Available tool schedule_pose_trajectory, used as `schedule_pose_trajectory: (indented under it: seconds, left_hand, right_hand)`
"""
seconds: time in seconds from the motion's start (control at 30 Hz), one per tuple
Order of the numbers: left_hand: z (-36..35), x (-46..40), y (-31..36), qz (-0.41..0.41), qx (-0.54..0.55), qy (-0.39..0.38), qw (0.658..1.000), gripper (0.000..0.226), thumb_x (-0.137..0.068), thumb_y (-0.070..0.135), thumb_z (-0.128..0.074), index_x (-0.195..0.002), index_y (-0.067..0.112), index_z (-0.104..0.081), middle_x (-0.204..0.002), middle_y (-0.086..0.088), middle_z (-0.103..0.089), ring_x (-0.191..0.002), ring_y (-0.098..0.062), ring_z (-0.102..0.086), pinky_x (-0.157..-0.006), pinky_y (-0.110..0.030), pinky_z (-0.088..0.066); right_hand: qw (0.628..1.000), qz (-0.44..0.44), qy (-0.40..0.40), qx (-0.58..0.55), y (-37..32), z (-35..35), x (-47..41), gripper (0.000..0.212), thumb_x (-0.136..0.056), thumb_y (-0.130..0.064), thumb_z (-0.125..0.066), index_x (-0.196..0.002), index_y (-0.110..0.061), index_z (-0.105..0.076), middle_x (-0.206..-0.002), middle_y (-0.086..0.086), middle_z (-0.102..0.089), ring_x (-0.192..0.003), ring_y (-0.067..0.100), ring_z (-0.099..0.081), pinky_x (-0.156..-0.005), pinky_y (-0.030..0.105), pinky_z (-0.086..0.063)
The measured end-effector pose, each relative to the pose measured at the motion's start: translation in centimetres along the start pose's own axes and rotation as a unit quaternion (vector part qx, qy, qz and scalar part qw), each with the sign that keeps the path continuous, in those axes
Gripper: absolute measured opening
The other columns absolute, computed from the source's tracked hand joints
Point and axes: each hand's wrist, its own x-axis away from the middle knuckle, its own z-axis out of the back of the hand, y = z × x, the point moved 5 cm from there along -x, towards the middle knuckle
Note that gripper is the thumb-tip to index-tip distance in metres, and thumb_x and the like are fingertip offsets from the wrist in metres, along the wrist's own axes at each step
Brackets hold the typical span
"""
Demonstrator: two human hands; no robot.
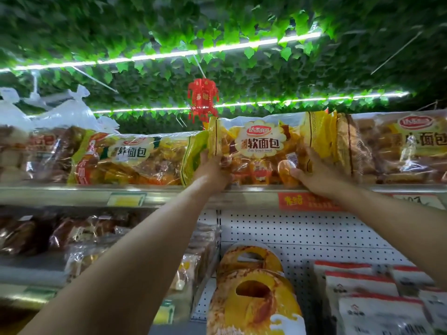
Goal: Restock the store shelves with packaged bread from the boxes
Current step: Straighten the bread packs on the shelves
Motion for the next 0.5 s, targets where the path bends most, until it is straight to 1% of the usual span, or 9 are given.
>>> schedule_pose_trajectory:
  seconds: [0.03, 0.1, 0.17, 0.2, 0.27, 0.33, 0.4, 0.43, 0.5]
  left_hand:
    - [0.3, 0.4, 0.2, -0.003, 0.012, -0.005, 1.0, 0.067, -0.092, 0.029, -0.068, -0.15, 0.024, -0.037, -0.163, -0.002, -0.004, -0.141, -0.029, -0.036, -0.112, -0.034, -0.034]
    - [0.9, 1.3, 0.0, -0.032, 0.044, 0.004, 0.998, 0.057, -0.093, 0.025, -0.067, -0.145, 0.022, -0.045, -0.157, -0.004, -0.022, -0.134, -0.028, -0.043, -0.105, -0.029, -0.039]
    - [1.8, 2.3, -1.0, -0.074, 0.044, 0.047, 0.995, 0.049, -0.092, 0.021, -0.067, -0.139, 0.02, -0.053, -0.148, -0.004, -0.037, -0.13, -0.025, -0.047, -0.109, -0.033, -0.04]
    - [2.3, 2.7, -1.8, -0.089, 0.028, 0.078, 0.993, 0.046, -0.092, 0.019, -0.067, -0.136, 0.019, -0.055, -0.145, -0.003, -0.04, -0.13, -0.025, -0.046, -0.112, -0.035, -0.037]
    - [3.7, 3.4, -3.7, -0.092, -0.01, 0.145, 0.985, 0.044, -0.093, 0.019, -0.064, -0.135, 0.019, -0.054, -0.14, -0.004, -0.042, -0.132, -0.025, -0.041, -0.115, -0.037, -0.033]
    - [5.2, 3.7, -5.7, -0.067, -0.036, 0.181, 0.98, 0.047, -0.094, 0.022, -0.06, -0.139, 0.017, -0.048, -0.139, -0.007, -0.041, -0.132, -0.026, -0.037, -0.113, -0.039, -0.031]
    - [6.3, 3.4, -7.8, -0.042, -0.033, 0.164, 0.985, 0.049, -0.096, 0.024, -0.057, -0.141, 0.014, -0.042, -0.141, -0.008, -0.039, -0.132, -0.025, -0.037, -0.114, -0.04, -0.032]
    - [6.7, 3.2, -8.8, -0.034, -0.026, 0.137, 0.99, 0.049, -0.097, 0.024, -0.056, -0.143, 0.014, -0.04, -0.145, -0.008, -0.037, -0.135, -0.025, -0.035, -0.115, -0.041, -0.031]
    - [6.9, 2.9, -10.5, -0.032, -0.037, 0.069, 0.996, 0.054, -0.1, 0.024, -0.051, -0.15, 0.019, -0.033, -0.158, -0.004, -0.023, -0.146, -0.026, -0.023, -0.119, -0.042, -0.022]
  right_hand:
    - [1.0, 0.002, 0.018, 0.023, -0.6, 0.2, 0.6, 0.083, -0.083, -0.077, -0.038, -0.148, -0.049, 0.004, -0.159, 0.011, -0.019, -0.143, 0.04, -0.02, -0.11, 0.058, -0.029]
    - [0.994, 0.036, 0.087, 0.052, -2.5, 0.6, 2.4, 0.071, -0.093, -0.063, -0.039, -0.151, -0.036, -0.009, -0.156, 0.01, -0.019, -0.142, 0.036, -0.019, -0.108, 0.055, -0.029]
    - [0.982, 0.106, 0.147, 0.046, -4.8, 0.8, 4.2, 0.065, -0.094, -0.049, -0.048, -0.149, -0.029, -0.02, -0.154, 0.009, -0.02, -0.139, 0.032, -0.02, -0.105, 0.055, -0.033]
    - [0.976, 0.14, 0.159, 0.05, -6.0, 0.5, 4.9, 0.065, -0.093, -0.045, -0.052, -0.148, -0.026, -0.024, -0.153, 0.009, -0.022, -0.137, 0.031, -0.021, -0.104, 0.054, -0.035]
    - [0.967, 0.194, 0.147, 0.074, -8.6, -0.6, 6.0, 0.064, -0.093, -0.044, -0.054, -0.147, -0.023, -0.028, -0.151, 0.009, -0.027, -0.137, 0.029, -0.022, -0.107, 0.051, -0.033]
    - [0.964, 0.231, 0.109, 0.07, -11.4, -2.0, 6.8, 0.063, -0.096, -0.043, -0.051, -0.149, -0.022, -0.026, -0.151, 0.007, -0.028, -0.139, 0.026, -0.021, -0.112, 0.047, -0.028]
    - [0.961, 0.267, 0.065, 0.026, -14.5, -3.3, 7.5, 0.058, -0.099, -0.039, -0.047, -0.149, -0.022, -0.026, -0.152, 0.004, -0.028, -0.141, 0.023, -0.021, -0.114, 0.042, -0.025]
    - [0.958, 0.283, 0.048, 0.004, -16.2, -3.9, 7.7, 0.054, -0.1, -0.036, -0.045, -0.149, -0.02, -0.028, -0.153, 0.004, -0.03, -0.142, 0.022, -0.022, -0.115, 0.04, -0.024]
    - [0.955, 0.294, 0.015, -0.045, -19.3, -5.3, 7.8, 0.048, -0.103, -0.028, -0.041, -0.148, -0.015, -0.032, -0.153, 0.006, -0.034, -0.142, 0.022, -0.027, -0.116, 0.038, -0.023]
